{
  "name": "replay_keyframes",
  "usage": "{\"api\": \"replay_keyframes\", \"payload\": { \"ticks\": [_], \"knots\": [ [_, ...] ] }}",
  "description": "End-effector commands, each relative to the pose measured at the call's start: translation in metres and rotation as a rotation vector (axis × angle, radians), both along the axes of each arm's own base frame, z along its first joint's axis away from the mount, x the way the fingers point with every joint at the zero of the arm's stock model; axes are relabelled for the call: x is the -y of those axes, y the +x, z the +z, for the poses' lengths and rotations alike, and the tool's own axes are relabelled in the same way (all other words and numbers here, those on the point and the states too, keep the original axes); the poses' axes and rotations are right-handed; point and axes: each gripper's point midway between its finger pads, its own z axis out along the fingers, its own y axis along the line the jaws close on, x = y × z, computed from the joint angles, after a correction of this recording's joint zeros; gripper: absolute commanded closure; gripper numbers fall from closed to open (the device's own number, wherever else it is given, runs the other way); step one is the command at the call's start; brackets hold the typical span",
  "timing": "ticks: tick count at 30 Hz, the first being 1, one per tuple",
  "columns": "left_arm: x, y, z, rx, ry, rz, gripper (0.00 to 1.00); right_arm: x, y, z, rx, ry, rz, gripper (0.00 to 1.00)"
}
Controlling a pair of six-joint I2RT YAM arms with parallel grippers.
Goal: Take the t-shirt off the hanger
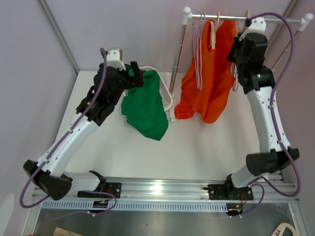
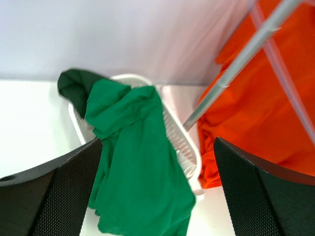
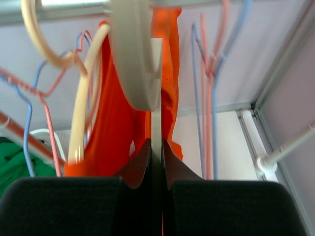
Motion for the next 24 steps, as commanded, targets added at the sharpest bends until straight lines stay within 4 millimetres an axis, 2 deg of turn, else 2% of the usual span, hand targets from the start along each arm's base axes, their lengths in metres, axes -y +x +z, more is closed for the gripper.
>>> {"api": "replay_keyframes", "payload": {
  "ticks": [1, 6, 7, 8, 9, 10, 11, 12, 13, 14, 15, 16, 17, 18, 19, 20, 21, 22, 23, 24],
  "knots": [
    [0.006, -0.029, 0.058, 0.198, -0.059, -0.076, 0.01, 0.005, -0.045, 0.043, 0.168, 0.070, -0.016, 1.00],
    [0.027, -0.056, 0.067, 0.237, -0.040, -0.201, 0.00, 0.006, -0.070, 0.030, 0.117, 0.102, -0.025, 1.00],
    [0.036, -0.063, 0.071, 0.261, -0.033, -0.241, 0.01, 0.004, -0.079, 0.025, 0.098, 0.110, -0.030, 1.00],
    [0.040, -0.073, 0.065, 0.272, -0.024, -0.271, 0.00, 0.003, -0.084, 0.023, 0.095, 0.139, -0.043, 1.00],
    [0.041, -0.080, 0.070, 0.306, -0.023, -0.280, 0.01, 0.004, -0.089, 0.019, 0.089, 0.152, -0.059, 1.00],
    [0.053, -0.097, 0.076, 0.362, -0.004, -0.333, 0.01, 0.006, -0.100, 0.013, 0.081, 0.164, -0.073, 1.00],
    [0.053, -0.111, 0.072, 0.423, -0.022, -0.353, 0.00, 0.008, -0.108, 0.010, 0.077, 0.170, -0.112, 1.00],
    [0.054, -0.122, 0.076, 0.459, -0.041, -0.372, 0.01, 0.007, -0.115, 0.008, 0.078, 0.209, -0.126, 1.00],
    [0.063, -0.138, 0.079, 0.490, -0.046, -0.419, 0.01, 0.006, -0.121, -0.005, 0.045, 0.214, -0.135, 1.00],
    [0.070, -0.145, 0.058, 0.471, -0.031, -0.452, 0.01, 0.007, -0.135, -0.001, 0.065, 0.241, -0.153, 1.00],
    [0.066, -0.157, 0.067, 0.505, -0.062, -0.465, 0.00, 0.004, -0.141, -0.006, 0.062, 0.277, -0.157, 1.00],
    [0.074, -0.172, 0.065, 0.518, -0.066, -0.509, 0.01, 0.000, -0.148, -0.010, 0.058, 0.286, -0.145, 1.00],
    [0.082, -0.179, 0.043, 0.503, -0.036, -0.538, 0.00, 0.000, -0.159, -0.016, 0.053, 0.296, -0.140, 1.00],
    [0.081, -0.189, 0.051, 0.546, -0.062, -0.548, 0.01, -0.005, -0.167, -0.019, 0.055, 0.305, -0.143, 1.00],
    [0.091, -0.207, 0.048, 0.571, -0.052, -0.602, 0.00, -0.008, -0.172, -0.021, 0.059, 0.324, -0.137, 1.00],
    [0.099, -0.211, 0.023, 0.552, -0.013, -0.623, 0.00, -0.008, -0.178, -0.031, 0.043, 0.326, -0.143, 1.00],
    [0.102, -0.219, 0.027, 0.582, -0.030, -0.635, 0.01, -0.005, -0.189, -0.028, 0.063, 0.348, -0.155, 1.00],
    [0.113, -0.236, 0.022, 0.594, -0.022, -0.686, 0.00, -0.005, -0.194, -0.030, 0.067, 0.381, -0.163, 1.00],
    [0.120, -0.239, 0.001, 0.571, 0.013, -0.694, 0.01, -0.002, -0.199, -0.034, 0.066, 0.402, -0.183, 1.00],
    [0.125, -0.244, -0.004, 0.572, 0.016, -0.704, 0.01, 0.006, -0.208, -0.043, 0.059, 0.406, -0.221, 1.00]
  ]
}}
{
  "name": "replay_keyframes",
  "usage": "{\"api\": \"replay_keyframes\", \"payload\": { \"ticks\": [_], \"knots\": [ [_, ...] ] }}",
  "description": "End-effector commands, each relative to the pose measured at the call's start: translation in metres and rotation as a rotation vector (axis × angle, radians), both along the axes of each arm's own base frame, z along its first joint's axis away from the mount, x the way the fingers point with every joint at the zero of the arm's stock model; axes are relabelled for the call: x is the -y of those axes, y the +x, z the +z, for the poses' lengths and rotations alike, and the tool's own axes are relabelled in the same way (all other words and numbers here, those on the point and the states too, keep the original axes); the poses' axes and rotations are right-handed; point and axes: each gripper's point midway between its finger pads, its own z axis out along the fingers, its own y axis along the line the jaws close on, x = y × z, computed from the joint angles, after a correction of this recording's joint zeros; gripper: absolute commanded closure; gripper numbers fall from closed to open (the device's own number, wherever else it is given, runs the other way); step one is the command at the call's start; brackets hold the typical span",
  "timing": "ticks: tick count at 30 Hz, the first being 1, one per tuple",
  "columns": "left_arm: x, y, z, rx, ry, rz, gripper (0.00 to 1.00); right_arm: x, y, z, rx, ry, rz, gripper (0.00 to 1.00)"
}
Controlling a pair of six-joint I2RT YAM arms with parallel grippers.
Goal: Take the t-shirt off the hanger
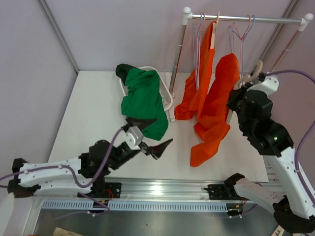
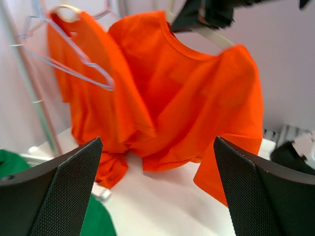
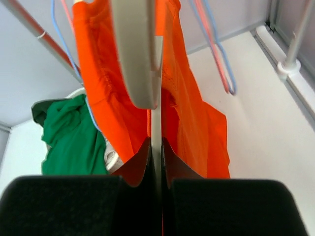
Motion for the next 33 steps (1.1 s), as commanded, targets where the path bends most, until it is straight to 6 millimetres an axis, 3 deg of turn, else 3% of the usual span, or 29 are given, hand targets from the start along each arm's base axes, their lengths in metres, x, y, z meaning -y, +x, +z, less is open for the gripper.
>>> {"api": "replay_keyframes", "payload": {
  "ticks": [1, 2, 3, 4, 5, 7, 10, 11, 12, 13, 15, 18, 21, 25, 27, 30, 31, 32, 33],
  "knots": [
    [0.018, -0.020, -0.006, 0.080, -0.012, -0.006, 0.01, 0.029, -0.020, 0.002, 0.063, 0.163, -0.186, 1.00],
    [0.024, -0.022, -0.020, 0.075, 0.019, 0.005, 0.01, 0.032, -0.023, -0.004, 0.056, 0.178, -0.210, 1.00],
    [0.030, -0.026, -0.024, 0.079, 0.032, 0.006, 0.01, 0.036, -0.026, -0.017, 0.032, 0.173, -0.231, 1.00],
    [0.038, -0.039, -0.023, 0.106, 0.027, -0.014, 0.00, 0.040, -0.028, -0.022, 0.025, 0.180, -0.256, 1.00],
    [0.053, -0.045, -0.036, 0.120, 0.067, -0.013, 0.00, 0.040, -0.028, -0.025, 0.022, 0.219, -0.277, 1.00],
    [0.062, -0.053, -0.040, 0.144, 0.076, 0.019, 0.01, 0.039, -0.028, -0.033, -0.003, 0.218, -0.291, 1.00],
    [0.087, -0.066, -0.052, 0.153, 0.087, 0.012, 0.00, 0.031, -0.023, -0.033, -0.010, 0.242, -0.268, 1.00],
    [0.093, -0.069, -0.044, 0.148, 0.057, 0.008, 0.00, 0.028, -0.022, -0.034, -0.013, 0.248, -0.256, 1.00],
    [0.104, -0.074, -0.054, 0.153, 0.082, -0.006, 0.00, 0.027, -0.021, -0.034, -0.014, 0.247, -0.250, 1.00],
    [0.111, -0.081, -0.049, 0.151, 0.062, -0.035, 0.00, 0.025, -0.019, -0.034, -0.014, 0.247, -0.247, 1.00],
    [0.122, -0.089, -0.056, 0.148, 0.070, -0.069, 0.00, 0.025, -0.018, -0.034, -0.013, 0.242, -0.246, 1.00],
    [0.132, -0.093, -0.053, 0.136, 0.056, -0.084, 0.01, 0.021, -0.017, -0.031, -0.007, 0.245, -0.228, 1.00],
    [0.145, -0.087, -0.061, 0.136, 0.086, -0.069, 0.01, 0.016, -0.017, -0.031, -0.006, 0.252, -0.204, 1.00],
    [0.154, -0.061, -0.079, 0.015, 0.104, -0.087, 0.01, 0.010, -0.016, -0.029, -0.001, 0.256, -0.179, 1.00],
    [0.160, -0.059, -0.086, -0.024, 0.109, -0.145, 0.01, 0.008, -0.016, -0.027, 0.004, 0.258, -0.170, 1.00],
    [0.167, -0.041, -0.097, -0.038, 0.157, -0.110, 0.00, 0.005, -0.016, -0.024, 0.012, 0.259, -0.156, 1.00],
    [0.171, -0.037, -0.087, -0.049, 0.143, -0.098, 0.00, 0.005, -0.017, -0.024, 0.012, 0.258, -0.154, 1.00],
    [0.174, -0.032, -0.106, -0.073, 0.205, -0.087, 0.01, 0.005, -0.016, -0.022, 0.015, 0.256, -0.154, 1.00],
    [0.178, -0.026, -0.105, -0.109, 0.197, -0.092, 0.05, 0.005, -0.017, -0.021, 0.019, 0.255, -0.152, 1.00]
  ]
}}
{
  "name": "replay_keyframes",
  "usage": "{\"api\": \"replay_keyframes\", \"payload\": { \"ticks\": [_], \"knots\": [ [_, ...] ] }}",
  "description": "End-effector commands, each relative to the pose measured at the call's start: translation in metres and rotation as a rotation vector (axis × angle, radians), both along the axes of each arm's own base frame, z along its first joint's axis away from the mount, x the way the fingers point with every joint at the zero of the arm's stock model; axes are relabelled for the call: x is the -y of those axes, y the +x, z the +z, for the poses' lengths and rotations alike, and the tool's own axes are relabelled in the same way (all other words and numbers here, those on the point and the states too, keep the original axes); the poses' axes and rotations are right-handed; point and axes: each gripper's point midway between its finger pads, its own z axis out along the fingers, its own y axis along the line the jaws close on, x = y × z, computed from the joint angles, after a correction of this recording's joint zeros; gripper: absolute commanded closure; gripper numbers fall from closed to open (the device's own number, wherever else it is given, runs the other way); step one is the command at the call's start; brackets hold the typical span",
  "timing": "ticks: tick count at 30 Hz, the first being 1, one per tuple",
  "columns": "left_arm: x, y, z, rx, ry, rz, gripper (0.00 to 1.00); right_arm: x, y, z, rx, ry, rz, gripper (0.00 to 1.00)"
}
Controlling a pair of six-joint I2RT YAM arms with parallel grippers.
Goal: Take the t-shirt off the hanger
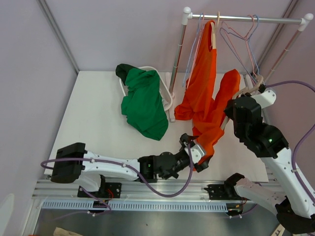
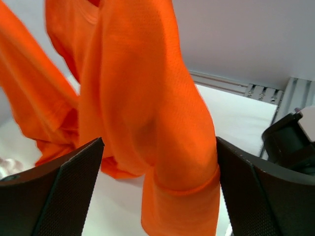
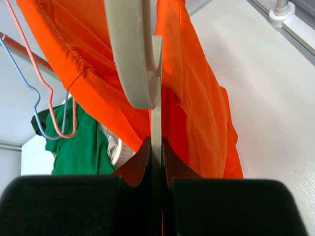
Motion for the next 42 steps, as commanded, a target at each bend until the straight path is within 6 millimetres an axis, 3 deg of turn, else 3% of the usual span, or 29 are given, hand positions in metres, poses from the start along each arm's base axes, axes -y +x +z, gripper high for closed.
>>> {"api": "replay_keyframes", "payload": {
  "ticks": [1, 3, 4, 6, 7, 9, 14, 18, 21, 23, 31, 35, 38, 41, 42],
  "knots": [
    [0.020, 0.001, 0.001, -0.111, -0.002, -0.054, 0.17, 0.000, 0.002, 0.026, 0.098, 0.060, -0.018, 1.00],
    [0.025, -0.004, 0.001, -0.136, -0.013, -0.105, 0.33, -0.001, 0.003, 0.027, 0.099, 0.060, -0.013, 1.00],
    [0.028, -0.007, 0.003, -0.137, -0.015, -0.122, 0.54, -0.001, 0.003, 0.028, 0.102, 0.060, -0.014, 1.00],
    [0.029, -0.009, 0.001, -0.156, -0.004, -0.126, 0.80, 0.000, 0.004, 0.027, 0.102, 0.043, -0.014, 1.00],
    [0.027, -0.012, 0.002, -0.156, -0.004, -0.123, 0.99, 0.000, 0.006, 0.026, 0.102, 0.034, -0.018, 1.00],
    [0.022, -0.027, 0.013, -0.144, -0.044, -0.148, 0.99, 0.002, 0.011, 0.020, 0.084, -0.004, -0.042, 1.00],
    [0.013, -0.070, 0.015, -0.125, -0.045, -0.186, 0.99, 0.005, 0.018, 0.015, 0.071, -0.069, -0.065, 1.00],
    [0.012, -0.129, -0.007, -0.223, -0.045, -0.315, 0.99, 0.012, 0.019, 0.019, 0.070, -0.129, -0.092, 1.00],
    [0.017, -0.149, -0.034, -0.241, 0.010, -0.324, 0.99, 0.011, 0.019, 0.021, 0.064, -0.141, -0.076, 1.00],
    [0.020, -0.150, -0.052, -0.245, 0.057, -0.314, 0.99, 0.009, 0.018, 0.021, 0.061, -0.142, -0.060, 1.00],
    [0.025, -0.105, -0.068, -0.288, 0.069, -0.276, 0.99, 0.004, 0.014, 0.023, 0.050, -0.133, -0.016, 1.00],
    [0.029, -0.116, -0.069, -0.281, 0.072, -0.330, 0.99, 0.007, 0.017, 0.032, 0.055, -0.146, -0.019, 1.00],
    [0.037, -0.110, -0.090, -0.321, 0.105, -0.298, 0.99, -0.007, 0.016, 0.033, 0.046, -0.111, 0.058, 1.00],
    [0.045, -0.086, -0.120, -0.466, 0.095, -0.309, 0.99, -0.023, 0.013, 0.034, 0.041, -0.088, 0.157, 1.00],
    [0.044, -0.050, -0.122, -0.524, 0.062, -0.265, 0.99, -0.025, 0.010, 0.033, 0.032, -0.091, 0.178, 1.00]
  ]
}}
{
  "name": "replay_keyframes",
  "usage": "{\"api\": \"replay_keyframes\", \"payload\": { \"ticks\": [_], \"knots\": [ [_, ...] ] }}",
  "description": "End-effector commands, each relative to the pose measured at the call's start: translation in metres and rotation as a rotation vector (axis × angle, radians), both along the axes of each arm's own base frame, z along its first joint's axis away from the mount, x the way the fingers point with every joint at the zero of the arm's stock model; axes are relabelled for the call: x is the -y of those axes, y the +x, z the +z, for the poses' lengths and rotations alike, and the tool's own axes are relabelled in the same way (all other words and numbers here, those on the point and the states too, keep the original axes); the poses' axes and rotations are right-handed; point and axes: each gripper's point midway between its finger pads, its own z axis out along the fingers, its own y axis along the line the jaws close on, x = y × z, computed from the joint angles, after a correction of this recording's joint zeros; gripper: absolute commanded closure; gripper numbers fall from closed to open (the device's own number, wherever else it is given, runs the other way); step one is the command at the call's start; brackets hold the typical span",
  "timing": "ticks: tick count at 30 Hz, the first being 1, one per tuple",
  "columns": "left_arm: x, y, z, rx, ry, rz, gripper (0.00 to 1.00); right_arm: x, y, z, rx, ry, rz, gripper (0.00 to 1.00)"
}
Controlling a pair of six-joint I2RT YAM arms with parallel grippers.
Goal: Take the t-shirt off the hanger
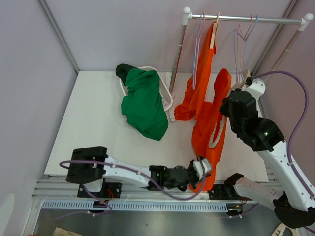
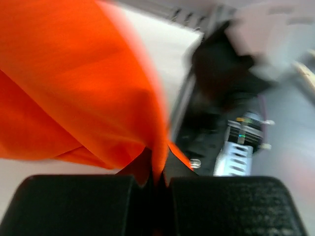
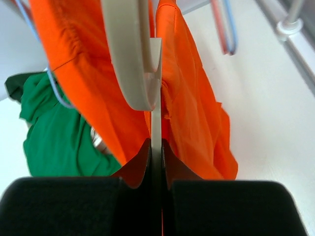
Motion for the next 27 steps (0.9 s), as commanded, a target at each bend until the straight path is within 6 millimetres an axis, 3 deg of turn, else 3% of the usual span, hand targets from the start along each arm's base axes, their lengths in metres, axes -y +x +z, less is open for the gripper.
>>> {"api": "replay_keyframes", "payload": {
  "ticks": [1, 2, 3, 4, 9, 13, 16, 17, 19, 20, 22, 24, 27],
  "knots": [
    [0.006, 0.041, -0.020, -0.243, -0.032, -0.008, 0.99, -0.015, -0.002, 0.035, 0.078, 0.094, 0.086, 1.00],
    [0.007, 0.049, -0.021, -0.319, -0.043, -0.025, 0.99, -0.018, -0.003, 0.035, 0.067, 0.078, 0.112, 1.00],
    [0.003, 0.077, -0.018, -0.342, -0.055, 0.012, 0.99, -0.020, -0.005, 0.034, 0.054, 0.071, 0.130, 1.00],
    [0.001, 0.089, -0.016, -0.351, -0.052, 0.035, 0.99, -0.019, -0.010, 0.036, 0.038, 0.059, 0.148, 1.00],
    [-0.015, 0.163, 0.024, -0.286, -0.040, 0.256, 0.99, -0.033, -0.034, 0.041, -0.025, 0.021, 0.322, 1.00],
    [-0.028, 0.190, 0.049, -0.278, -0.061, 0.324, 0.99, -0.029, -0.055, 0.041, -0.093, 0.007, 0.371, 1.00],
    [-0.036, 0.204, 0.064, -0.258, -0.066, 0.369, 0.99, -0.029, -0.071, 0.024, -0.188, -0.013, 0.423, 1.00],
    [-0.035, 0.211, 0.079, -0.226, -0.079, 0.384, 0.99, -0.031, -0.072, 0.016, -0.224, -0.026, 0.435, 1.00],
    [-0.045, 0.225, 0.075, -0.221, -0.035, 0.441, 0.99, -0.032, -0.081, -0.006, -0.319, -0.052, 0.462, 1.00],
    [-0.042, 0.233, 0.098, -0.214, -0.069, 0.446, 0.99, -0.032, -0.083, -0.012, -0.343, -0.057, 0.466, 1.00],
    [-0.051, 0.248, 0.090, -0.250, -0.037, 0.474, 0.99, -0.027, -0.091, -0.022, -0.386, -0.074, 0.467, 1.00],
    [-0.055, 0.264, 0.102, -0.273, -0.068, 0.494, 0.99, -0.020, -0.102, -0.020, -0.400, -0.078, 0.469, 1.00],
    [-0.065, 0.276, 0.085, -0.296, -0.016, 0.541, 0.99, -0.012, -0.116, -0.012, -0.404, -0.079, 0.478, 1.00]
  ]
}}
